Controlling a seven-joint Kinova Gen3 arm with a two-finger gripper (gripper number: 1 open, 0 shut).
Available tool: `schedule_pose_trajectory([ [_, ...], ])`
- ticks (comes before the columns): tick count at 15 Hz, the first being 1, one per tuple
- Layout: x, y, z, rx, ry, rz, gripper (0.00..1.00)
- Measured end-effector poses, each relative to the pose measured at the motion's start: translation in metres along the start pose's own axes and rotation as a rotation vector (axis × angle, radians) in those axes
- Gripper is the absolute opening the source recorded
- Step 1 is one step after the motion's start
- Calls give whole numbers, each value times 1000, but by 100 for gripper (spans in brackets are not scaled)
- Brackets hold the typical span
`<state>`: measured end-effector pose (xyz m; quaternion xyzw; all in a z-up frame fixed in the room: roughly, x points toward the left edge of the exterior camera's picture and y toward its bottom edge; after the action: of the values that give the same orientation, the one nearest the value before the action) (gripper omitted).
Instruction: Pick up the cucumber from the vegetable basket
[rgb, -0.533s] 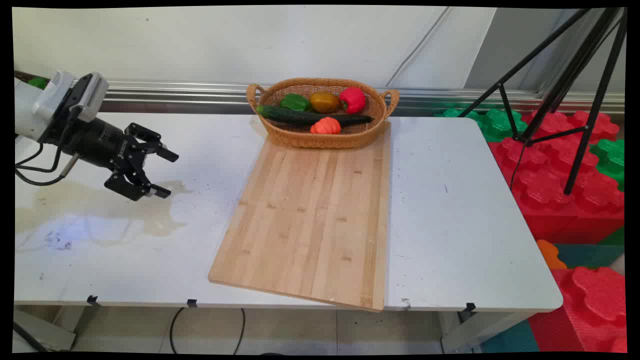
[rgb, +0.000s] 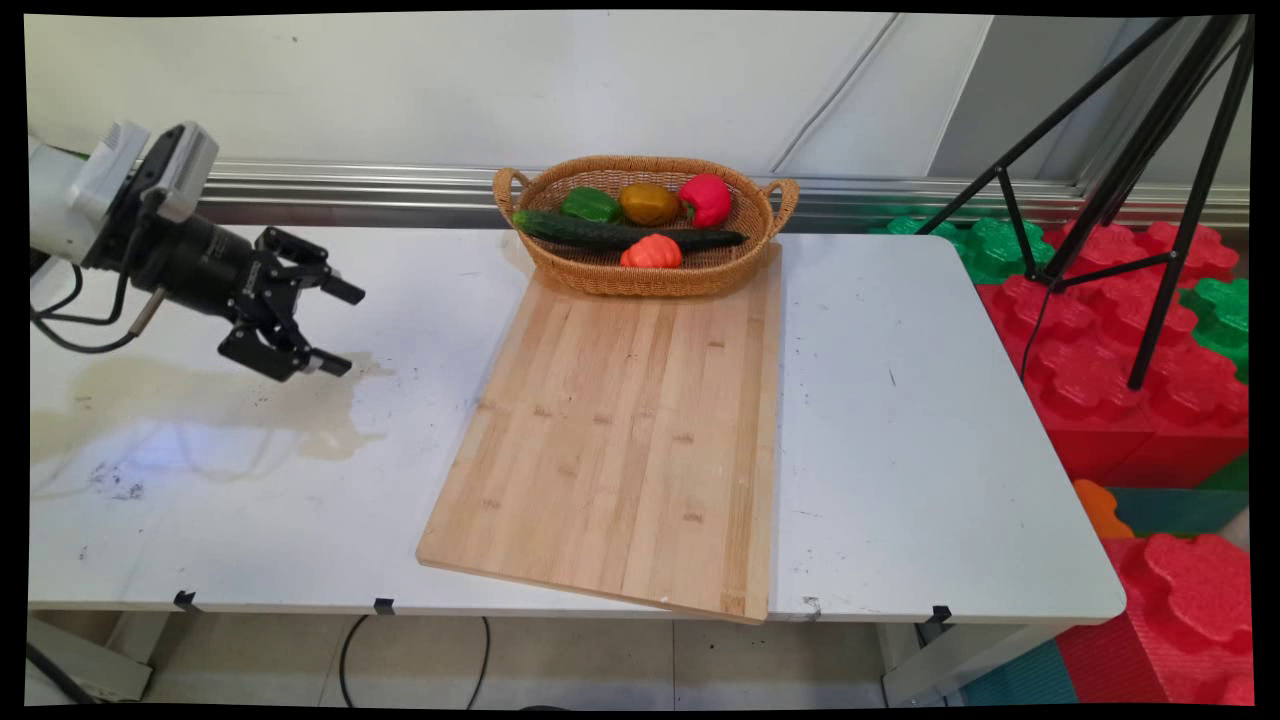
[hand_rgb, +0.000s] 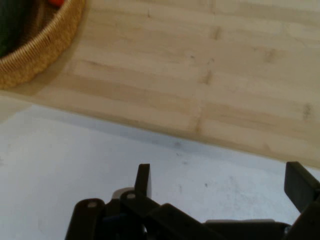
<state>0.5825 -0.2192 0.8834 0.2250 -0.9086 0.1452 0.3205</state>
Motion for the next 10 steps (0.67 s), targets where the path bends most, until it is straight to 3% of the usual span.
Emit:
schedule_pose_trajectory([
  [10, 46, -36, 2, 91, 86, 46, 100],
])
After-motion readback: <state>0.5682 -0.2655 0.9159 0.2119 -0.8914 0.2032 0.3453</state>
